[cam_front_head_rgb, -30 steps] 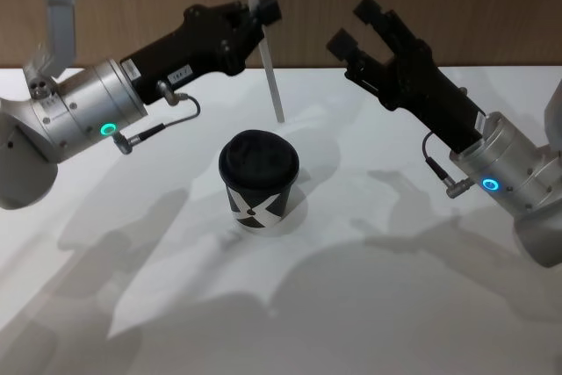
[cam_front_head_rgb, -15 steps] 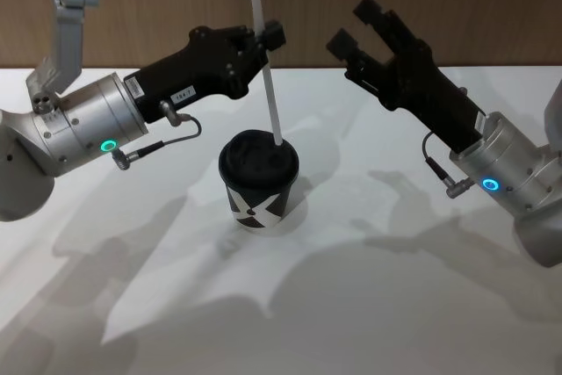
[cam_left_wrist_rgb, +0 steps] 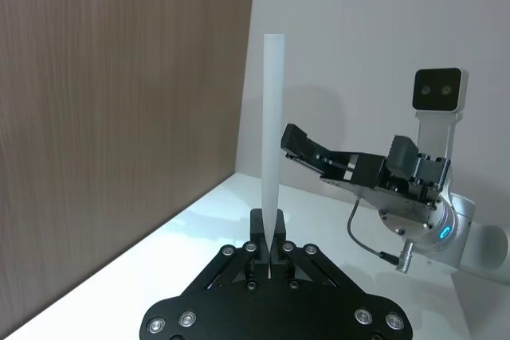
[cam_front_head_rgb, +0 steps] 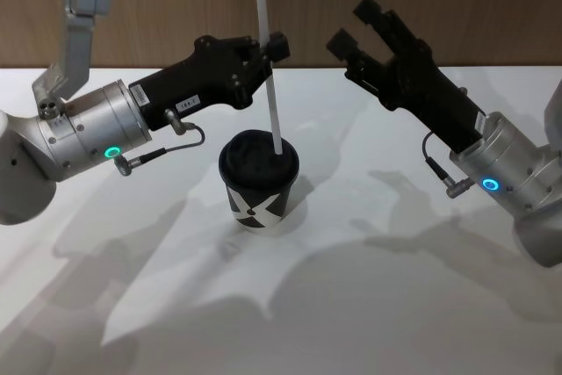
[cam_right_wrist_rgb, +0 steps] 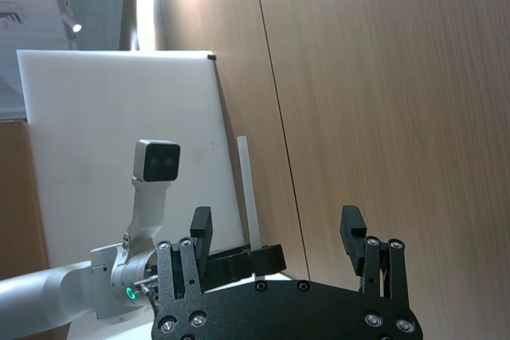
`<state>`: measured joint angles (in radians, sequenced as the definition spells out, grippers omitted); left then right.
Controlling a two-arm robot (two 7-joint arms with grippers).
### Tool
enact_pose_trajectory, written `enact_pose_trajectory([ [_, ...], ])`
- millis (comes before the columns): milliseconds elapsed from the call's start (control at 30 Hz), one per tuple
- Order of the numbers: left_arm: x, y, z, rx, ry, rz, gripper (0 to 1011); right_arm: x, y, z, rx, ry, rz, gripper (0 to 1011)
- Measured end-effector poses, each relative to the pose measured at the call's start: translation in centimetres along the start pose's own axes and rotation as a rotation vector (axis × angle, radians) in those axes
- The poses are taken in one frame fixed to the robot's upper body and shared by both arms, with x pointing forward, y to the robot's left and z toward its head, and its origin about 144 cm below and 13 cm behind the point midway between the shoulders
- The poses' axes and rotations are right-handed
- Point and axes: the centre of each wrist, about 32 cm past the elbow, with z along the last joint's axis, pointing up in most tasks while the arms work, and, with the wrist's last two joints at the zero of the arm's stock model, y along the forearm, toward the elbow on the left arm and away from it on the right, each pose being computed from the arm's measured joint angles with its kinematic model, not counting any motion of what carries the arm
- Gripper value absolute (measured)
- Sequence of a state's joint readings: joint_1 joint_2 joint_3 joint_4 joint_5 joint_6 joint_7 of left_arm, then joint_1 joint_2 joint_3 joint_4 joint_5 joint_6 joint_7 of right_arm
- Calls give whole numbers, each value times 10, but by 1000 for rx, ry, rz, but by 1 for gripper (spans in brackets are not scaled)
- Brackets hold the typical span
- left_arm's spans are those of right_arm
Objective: Pick up the straw with one hand, pass it to the other hand, and insert it into the cup.
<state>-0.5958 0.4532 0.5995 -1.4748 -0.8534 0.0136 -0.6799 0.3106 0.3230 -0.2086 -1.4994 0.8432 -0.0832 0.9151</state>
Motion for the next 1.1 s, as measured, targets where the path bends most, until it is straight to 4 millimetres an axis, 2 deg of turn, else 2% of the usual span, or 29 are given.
enact_pose_trajectory([
  [1100,4,-4,-15,41,-26,12,10,0,0,0,0,0,0,1001],
])
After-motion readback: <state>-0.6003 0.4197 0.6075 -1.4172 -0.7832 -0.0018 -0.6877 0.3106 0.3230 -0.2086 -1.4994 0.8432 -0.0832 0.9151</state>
